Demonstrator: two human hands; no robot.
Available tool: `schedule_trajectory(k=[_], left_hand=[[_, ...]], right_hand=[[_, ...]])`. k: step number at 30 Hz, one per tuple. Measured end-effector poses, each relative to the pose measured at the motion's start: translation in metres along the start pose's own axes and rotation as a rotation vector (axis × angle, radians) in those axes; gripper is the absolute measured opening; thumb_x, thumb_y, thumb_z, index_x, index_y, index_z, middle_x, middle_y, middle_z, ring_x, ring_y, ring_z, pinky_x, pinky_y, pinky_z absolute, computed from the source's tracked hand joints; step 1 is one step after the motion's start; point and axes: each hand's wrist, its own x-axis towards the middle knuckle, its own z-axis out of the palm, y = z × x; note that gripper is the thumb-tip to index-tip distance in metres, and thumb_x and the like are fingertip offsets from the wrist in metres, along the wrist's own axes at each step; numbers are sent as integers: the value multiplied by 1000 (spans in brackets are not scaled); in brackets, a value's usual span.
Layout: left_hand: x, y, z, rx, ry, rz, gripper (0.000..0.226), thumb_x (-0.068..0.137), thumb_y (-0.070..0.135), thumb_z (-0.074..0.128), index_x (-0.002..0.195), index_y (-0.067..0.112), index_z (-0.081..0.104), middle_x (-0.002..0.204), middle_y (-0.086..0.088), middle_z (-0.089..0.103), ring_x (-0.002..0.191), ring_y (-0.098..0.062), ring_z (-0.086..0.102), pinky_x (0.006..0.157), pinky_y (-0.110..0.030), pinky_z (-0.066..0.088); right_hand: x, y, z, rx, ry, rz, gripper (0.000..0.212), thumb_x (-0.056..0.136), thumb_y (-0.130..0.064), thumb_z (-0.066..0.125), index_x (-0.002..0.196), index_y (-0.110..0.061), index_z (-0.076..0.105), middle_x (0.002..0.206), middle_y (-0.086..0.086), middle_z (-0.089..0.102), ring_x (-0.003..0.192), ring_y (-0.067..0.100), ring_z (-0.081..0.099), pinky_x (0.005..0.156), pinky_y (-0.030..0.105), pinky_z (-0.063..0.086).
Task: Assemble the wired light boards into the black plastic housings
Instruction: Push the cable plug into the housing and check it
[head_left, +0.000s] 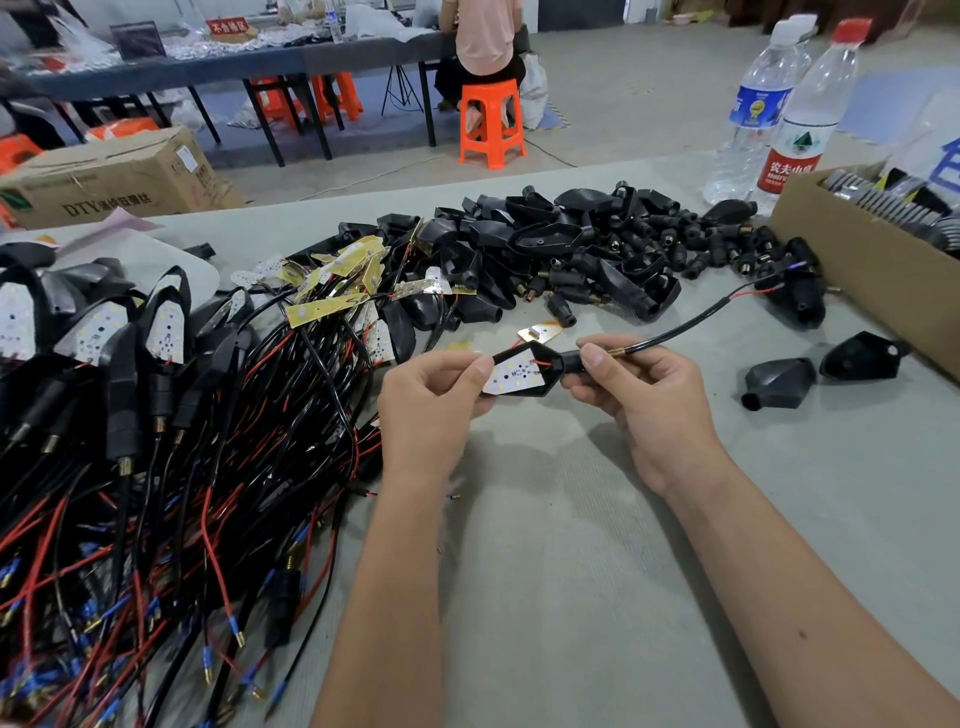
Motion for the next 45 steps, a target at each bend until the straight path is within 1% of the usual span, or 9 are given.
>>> schedule_trajectory(k=[7, 14, 18, 21, 24, 29, 36, 40, 45], left_hand=[[-5, 7, -8, -229, -152, -156, 16, 91, -4, 71, 107, -6, 71, 96, -22, 77, 82, -32, 78, 69, -22, 61], [-5, 6, -11, -186, -159, -114, 19, 86, -6, 75, 78, 11, 79, 84, -17, 78, 74, -28, 78, 66, -21, 60], [-3, 4, -11, -195, -130, -142, 7, 82, -5, 79, 84, 1, 75, 84, -21, 77, 74, -28, 77, 66, -22, 60], [-2, 3, -12, -205, -78, -161, 9, 82, -7, 79, 80, -1, 73, 82, -19, 75, 72, -28, 76, 65, -21, 60], [-2, 2, -12, -207, -58, -168, 15, 81, -9, 79, 74, 2, 70, 75, -13, 73, 70, -25, 74, 64, -21, 60], [-2, 4, -13, -196, -75, -178, 19, 80, -10, 79, 70, 3, 68, 75, -15, 70, 71, -26, 72, 64, -22, 60], [1, 3, -15, -120, -77, -194, 23, 82, -12, 76, 69, 5, 66, 74, -11, 68, 63, -17, 69, 60, -21, 60], [3, 2, -17, -161, -84, -226, 23, 85, -12, 71, 72, 5, 62, 80, -14, 69, 72, -21, 73, 63, -28, 62], [0, -1, -17, -145, -112, -194, 27, 81, -21, 70, 71, 4, 62, 90, -14, 79, 86, -26, 77, 63, -32, 64]], right_hand=[[1, 1, -1, 0, 26, 26, 17, 88, -14, 76, 101, -3, 73, 87, 14, 76, 74, 24, 75, 64, 25, 59], [1, -3, -1, 19, -41, 55, 29, 79, -25, 76, 99, -5, 72, 90, 12, 76, 68, 20, 72, 60, 24, 58], [3, -3, -1, 41, -52, 83, 39, 98, -37, 57, 95, -3, 76, 93, 17, 76, 70, 21, 71, 58, 26, 58], [4, -1, -1, 62, 17, 72, 43, 110, -28, 44, 96, -7, 78, 104, 13, 77, 83, 23, 67, 59, 28, 57], [4, 1, -1, -1, 132, 15, 33, 106, -21, 57, 86, -14, 82, 98, 5, 77, 81, 17, 64, 59, 24, 55], [4, 1, -2, -15, 256, -51, 6, 94, -10, 73, 90, -14, 77, 79, 4, 75, 67, 14, 70, 52, 21, 52], [4, -4, -6, 0, 185, 4, 11, 91, -16, 76, 80, -15, 77, 81, 7, 76, 71, 16, 72, 53, 23, 53], [4, -5, -6, 36, 141, 32, 29, 104, -28, 60, 85, -15, 78, 89, 10, 76, 71, 17, 71, 54, 22, 54], [4, -4, -7, 9, 149, 20, 12, 99, -17, 68, 93, -12, 76, 92, 13, 77, 74, 16, 70, 60, 22, 56]])
